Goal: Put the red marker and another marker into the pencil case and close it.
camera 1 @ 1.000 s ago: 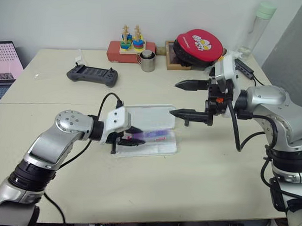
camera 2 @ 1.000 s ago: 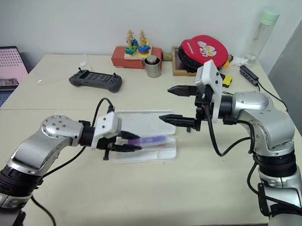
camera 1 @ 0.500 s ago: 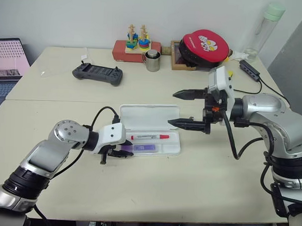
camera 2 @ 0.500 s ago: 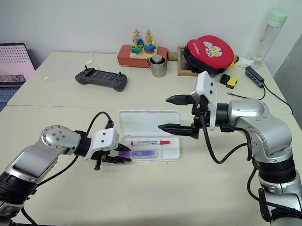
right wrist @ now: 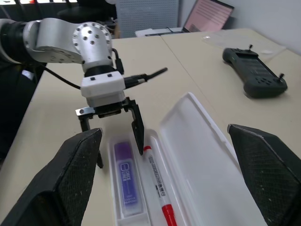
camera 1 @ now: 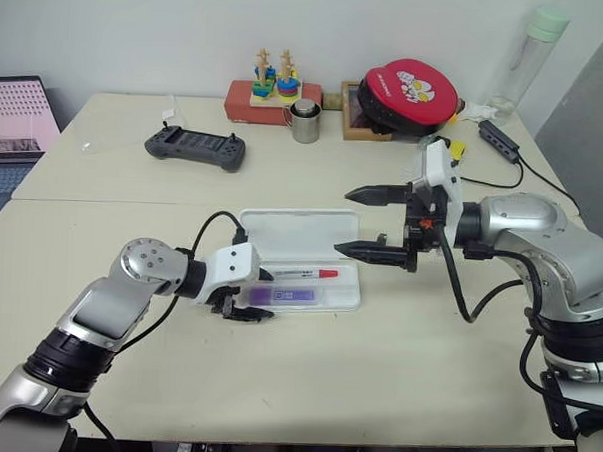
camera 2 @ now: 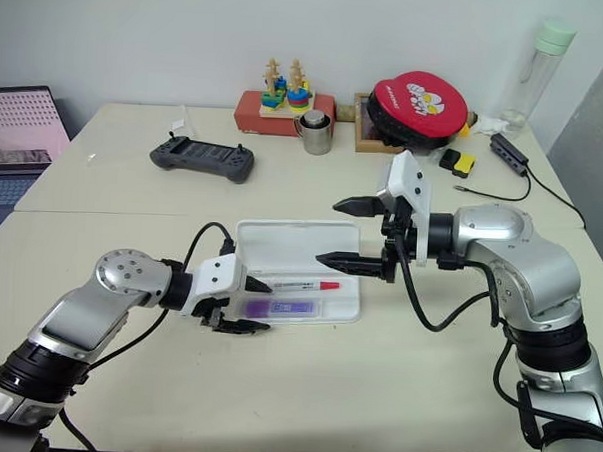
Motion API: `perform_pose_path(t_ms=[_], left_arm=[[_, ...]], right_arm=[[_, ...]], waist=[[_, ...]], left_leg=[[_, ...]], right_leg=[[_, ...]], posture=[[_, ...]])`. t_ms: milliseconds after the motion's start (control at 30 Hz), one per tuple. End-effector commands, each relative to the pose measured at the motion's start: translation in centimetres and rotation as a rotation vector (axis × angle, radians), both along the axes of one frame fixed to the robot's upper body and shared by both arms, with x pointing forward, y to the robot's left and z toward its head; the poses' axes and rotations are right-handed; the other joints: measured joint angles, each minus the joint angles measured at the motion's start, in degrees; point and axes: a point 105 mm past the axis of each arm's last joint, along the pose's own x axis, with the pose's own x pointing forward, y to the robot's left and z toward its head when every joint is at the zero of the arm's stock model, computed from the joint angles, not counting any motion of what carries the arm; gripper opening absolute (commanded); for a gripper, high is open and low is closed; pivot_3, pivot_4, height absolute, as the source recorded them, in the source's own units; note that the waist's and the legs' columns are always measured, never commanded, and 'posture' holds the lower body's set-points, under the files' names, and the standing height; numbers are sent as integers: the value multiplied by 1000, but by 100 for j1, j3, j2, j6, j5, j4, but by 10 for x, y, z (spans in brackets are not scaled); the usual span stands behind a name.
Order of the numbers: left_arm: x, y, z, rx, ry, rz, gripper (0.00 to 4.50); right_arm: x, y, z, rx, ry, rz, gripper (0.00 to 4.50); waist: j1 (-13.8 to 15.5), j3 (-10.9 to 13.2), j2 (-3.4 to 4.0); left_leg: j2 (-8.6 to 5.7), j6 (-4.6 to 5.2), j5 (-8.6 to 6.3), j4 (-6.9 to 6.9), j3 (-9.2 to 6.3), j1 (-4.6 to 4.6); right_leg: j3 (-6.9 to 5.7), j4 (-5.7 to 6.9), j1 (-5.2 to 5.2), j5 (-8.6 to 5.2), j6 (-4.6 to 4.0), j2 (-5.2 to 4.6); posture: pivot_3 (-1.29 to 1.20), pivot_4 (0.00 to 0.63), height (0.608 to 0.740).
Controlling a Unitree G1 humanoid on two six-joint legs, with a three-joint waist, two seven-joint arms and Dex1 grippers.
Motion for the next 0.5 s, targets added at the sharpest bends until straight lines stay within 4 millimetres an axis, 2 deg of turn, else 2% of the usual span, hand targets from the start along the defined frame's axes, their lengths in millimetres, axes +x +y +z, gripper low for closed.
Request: perform_pose_path(t_ms=[33,100,167,267,367,500], left_arm=[[28,-13,58,-276,-163,97,4433],[34,-20,80,-439,-161,132,4433],[39,-28,83,-463,-189,143,4433],[39,-39,84,-479,-198,130,4433],[40,-57,91,-513,-223,121,4433],[35,-74,91,-530,-204,84,4433]], right_arm=[[40,-40,-15,-70,25,-351,4500],[55,-57,-34,-104,88,-520,4500],[63,-60,-54,-120,160,-645,4500],[65,-58,-72,-163,197,-735,4500],[70,-58,-84,-182,211,-826,4500],[74,-47,-86,-134,241,-871,4500]], waist=[[23,1,-3],[39,-1,-17],[16,-4,-19],[-59,-4,-14],[-57,-4,-14],[-48,-4,-14]], left_leg=[[0,0,0,3,-1,-2],[-5,0,0,11,-4,-6],[-4,0,0,9,-1,-4],[3,0,0,1,12,4],[2,0,0,2,10,0],[0,0,0,7,10,2]], right_leg=[[0,-2,0,0,0,0],[-2,1,0,1,1,-3],[1,1,0,1,1,-4],[9,8,-4,1,1,-3],[9,8,-7,1,0,-2],[9,9,-5,1,0,-2]], posture=[[0,150,740],[0,150,740],[0,150,740],[0,150,740],[0,150,740],[0,150,740]])
